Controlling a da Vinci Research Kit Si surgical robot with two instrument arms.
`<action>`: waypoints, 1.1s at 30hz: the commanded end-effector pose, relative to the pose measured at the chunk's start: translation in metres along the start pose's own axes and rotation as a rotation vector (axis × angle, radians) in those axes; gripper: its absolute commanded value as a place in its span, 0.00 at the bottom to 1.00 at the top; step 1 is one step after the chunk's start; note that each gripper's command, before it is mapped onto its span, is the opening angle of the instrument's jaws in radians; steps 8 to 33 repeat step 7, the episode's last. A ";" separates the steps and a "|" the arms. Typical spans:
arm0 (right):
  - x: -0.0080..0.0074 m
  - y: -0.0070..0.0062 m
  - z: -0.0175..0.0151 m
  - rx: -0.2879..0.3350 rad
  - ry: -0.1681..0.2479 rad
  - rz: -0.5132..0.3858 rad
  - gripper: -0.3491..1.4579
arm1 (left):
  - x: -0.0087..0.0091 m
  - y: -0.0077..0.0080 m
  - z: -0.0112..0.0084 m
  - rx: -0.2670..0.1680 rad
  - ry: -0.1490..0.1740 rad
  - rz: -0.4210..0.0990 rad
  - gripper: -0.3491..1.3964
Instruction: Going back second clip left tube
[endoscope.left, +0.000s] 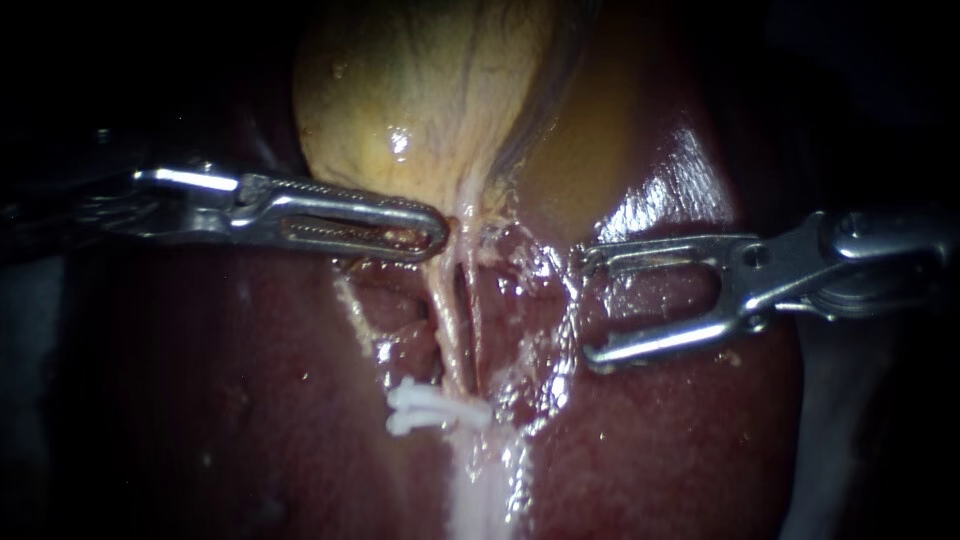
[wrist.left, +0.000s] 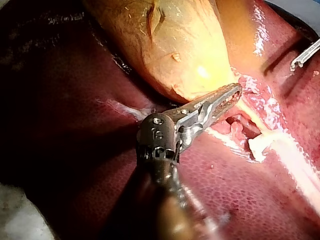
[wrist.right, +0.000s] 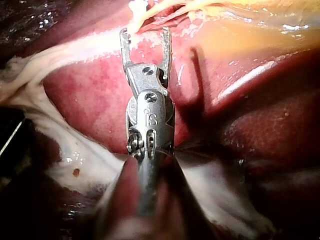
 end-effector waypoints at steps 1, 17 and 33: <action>0.0000 0.0000 0.0000 0.000 0.000 0.000 0.47 | 0.0000 0.0000 0.0000 0.000 0.000 -0.001 0.00; 0.0000 0.0000 0.0000 0.000 0.003 0.000 0.47 | 0.0000 0.0000 0.0000 0.000 0.000 -0.001 0.00; 0.0000 0.0000 0.0000 0.000 0.003 0.000 0.47 | 0.0000 0.0000 0.0000 0.000 0.000 -0.001 0.00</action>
